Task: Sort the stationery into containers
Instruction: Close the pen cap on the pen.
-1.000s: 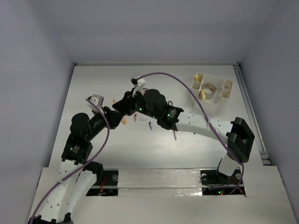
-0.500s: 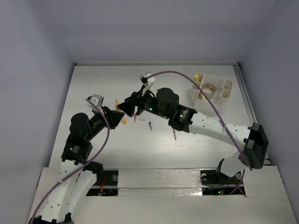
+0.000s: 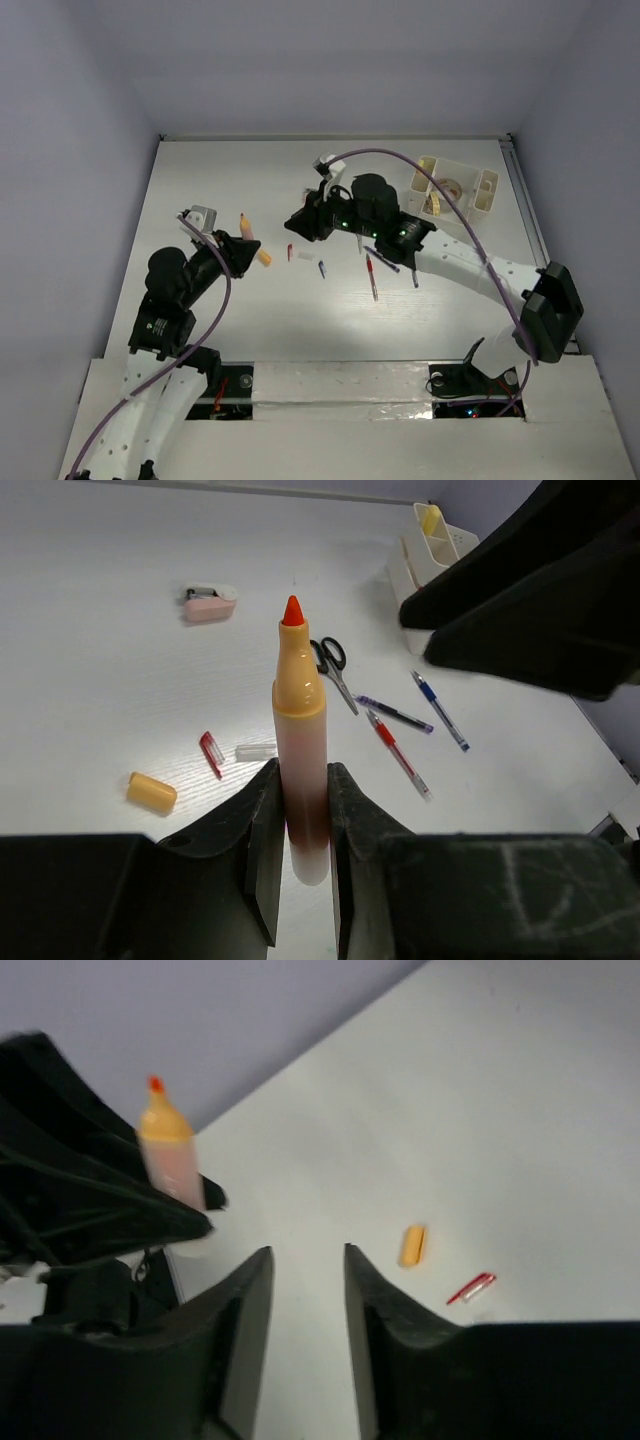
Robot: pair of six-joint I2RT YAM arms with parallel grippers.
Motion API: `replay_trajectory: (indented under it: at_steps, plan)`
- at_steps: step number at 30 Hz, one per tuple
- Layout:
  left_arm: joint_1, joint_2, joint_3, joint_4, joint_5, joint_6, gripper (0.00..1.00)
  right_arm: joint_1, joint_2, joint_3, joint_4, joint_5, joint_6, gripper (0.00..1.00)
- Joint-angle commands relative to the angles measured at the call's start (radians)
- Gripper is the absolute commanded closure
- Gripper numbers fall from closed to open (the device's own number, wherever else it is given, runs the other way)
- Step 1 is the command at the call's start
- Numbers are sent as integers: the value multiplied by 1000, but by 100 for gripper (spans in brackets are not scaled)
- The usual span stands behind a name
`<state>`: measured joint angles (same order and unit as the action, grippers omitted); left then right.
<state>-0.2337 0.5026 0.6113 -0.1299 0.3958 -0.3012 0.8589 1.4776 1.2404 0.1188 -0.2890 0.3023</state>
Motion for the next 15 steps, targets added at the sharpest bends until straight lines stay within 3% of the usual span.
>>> replay_trajectory:
  at_steps: [1,9,15]
  plan:
    - [4,-48,51,13,-58,16,100,5,50,-22,1,-6,-20,63]
    - [4,-131,45,9,-130,20,100,5,260,44,36,-41,59,70]
    - [4,-113,41,13,-106,19,100,25,420,128,21,-105,109,43]
